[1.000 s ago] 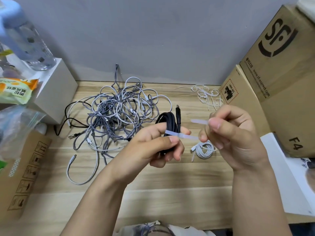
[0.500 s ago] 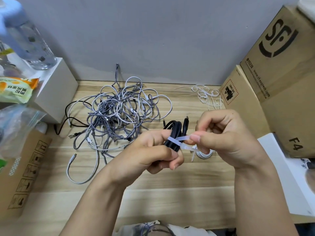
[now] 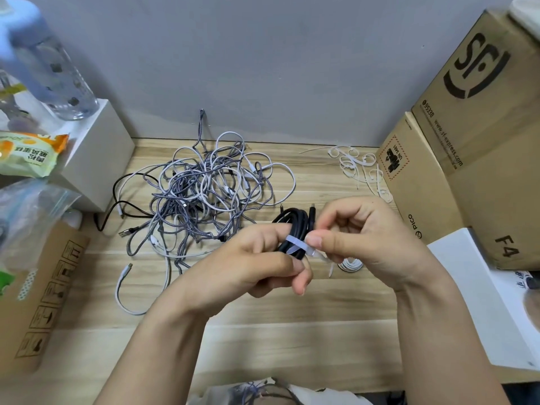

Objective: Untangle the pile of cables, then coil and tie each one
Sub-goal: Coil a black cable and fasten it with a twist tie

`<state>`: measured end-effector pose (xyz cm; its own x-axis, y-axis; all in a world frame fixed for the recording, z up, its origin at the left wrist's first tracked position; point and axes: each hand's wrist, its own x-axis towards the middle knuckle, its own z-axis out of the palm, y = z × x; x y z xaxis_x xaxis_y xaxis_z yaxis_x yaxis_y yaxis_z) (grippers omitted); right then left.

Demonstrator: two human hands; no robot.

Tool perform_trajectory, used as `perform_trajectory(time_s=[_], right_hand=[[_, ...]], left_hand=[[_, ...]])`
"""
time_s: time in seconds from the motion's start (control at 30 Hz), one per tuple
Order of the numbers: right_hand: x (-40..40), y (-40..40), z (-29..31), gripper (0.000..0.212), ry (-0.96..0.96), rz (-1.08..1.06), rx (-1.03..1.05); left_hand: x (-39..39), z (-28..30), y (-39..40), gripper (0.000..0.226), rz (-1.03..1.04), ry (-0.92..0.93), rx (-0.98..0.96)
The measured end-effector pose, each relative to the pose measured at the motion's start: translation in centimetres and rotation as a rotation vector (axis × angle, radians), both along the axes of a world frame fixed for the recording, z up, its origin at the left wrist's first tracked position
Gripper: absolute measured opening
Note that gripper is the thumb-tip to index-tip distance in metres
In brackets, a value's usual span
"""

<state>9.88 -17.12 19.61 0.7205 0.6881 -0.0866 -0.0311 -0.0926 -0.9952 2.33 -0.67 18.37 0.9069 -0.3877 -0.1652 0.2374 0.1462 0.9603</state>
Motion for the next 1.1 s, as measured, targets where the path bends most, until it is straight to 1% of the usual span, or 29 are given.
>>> perform_trajectory(time_s=[0.07, 0.17, 0.23, 0.3, 0.37, 0.47, 0.6, 0.7, 0.73, 0.8, 0.83, 0.87, 0.9, 0.93, 0.97, 1.03, 1.07, 1.1], right_hand=[[-0.4, 0.2, -0.4, 0.016, -0.017, -0.057, 0.056], [-0.9, 0.6, -1.2, 0.010, -0.073, -0.146, 0.078], [-1.2, 0.7, -1.4, 0.010, -0.127, -0.160, 0.087], [-1.2, 0.6, -1.6, 0.014, -0.270, -0.154, 0.045], [-1.2, 0.7, -1.7, 0.003, -0.449, -0.128, -0.018], [-1.1, 0.7, -2.2, 0.012, -0.633, -0.095, -0.074], [-0.7, 0.7, -2.3, 0.015, -0.921, -0.064, -0.208], [-0.6, 0.7, -2.2, 0.012, -1.042, -0.021, -0.244], [-0.7, 0.8, -2.2, 0.010, -1.061, -0.007, -0.253], [-0.7, 0.9, -2.3, 0.011, -1.093, 0.002, -0.290], [-0.7, 1.0, -2.4, 0.013, -1.111, -0.007, -0.308], [-0.9, 1.2, -2.5, 0.014, -1.121, -0.017, -0.308], [-1.2, 1.5, -2.4, 0.015, -1.109, -0.022, -0.280], [-1.7, 1.9, -2.3, 0.015, -1.067, -0.016, -0.222], [-2.4, 2.5, -2.2, 0.015, -1.014, -0.005, -0.150], [-3.5, 3.7, -2.2, 0.017, -0.928, -0.004, -0.038], [-3.9, 4.1, -2.4, 0.017, -0.876, -0.022, -0.008], [-4.0, 4.2, -2.8, 0.016, -0.808, -0.056, 0.014]], left_hand=[[0.1, 0.0, 0.0, 0.007, 0.019, 0.011, -0.040], [0.3, -0.1, 0.0, 0.007, 0.048, 0.023, -0.028], [0.4, -0.1, 0.0, 0.006, 0.042, 0.031, -0.022], [0.5, -0.3, 0.0, 0.005, 0.036, 0.039, -0.023], [0.5, -0.4, 0.1, 0.005, 0.026, 0.048, -0.018], [0.6, -0.6, 0.1, 0.005, 0.009, 0.060, 0.013], [0.6, -0.9, 0.2, 0.010, -0.022, 0.084, 0.067], [0.6, -1.1, 0.2, 0.006, -0.062, 0.066, 0.088], [0.6, -1.3, 0.3, 0.008, -0.071, 0.076, 0.090], [0.6, -1.7, 0.4, 0.019, -0.085, 0.073, 0.129], [0.7, -2.0, 0.5, 0.019, -0.101, 0.062, 0.139], [0.9, -1.7, 0.4, 0.011, -0.123, 0.045, 0.152], [1.1, -1.6, 0.0, 0.015, -0.117, 0.041, 0.191], [1.3, -1.6, -0.6, 0.029, -0.087, -0.020, 0.260], [1.3, -1.6, -1.3, 0.033, -0.023, -0.140, 0.392], [0.7, -1.8, -1.9, 0.025, 0.077, -0.336, 0.548], [0.4, -2.5, -2.3, 0.045, 0.040, -0.415, 0.614], [0.3, -2.3, -3.0, 0.054, -0.048, -0.374, 0.638]])
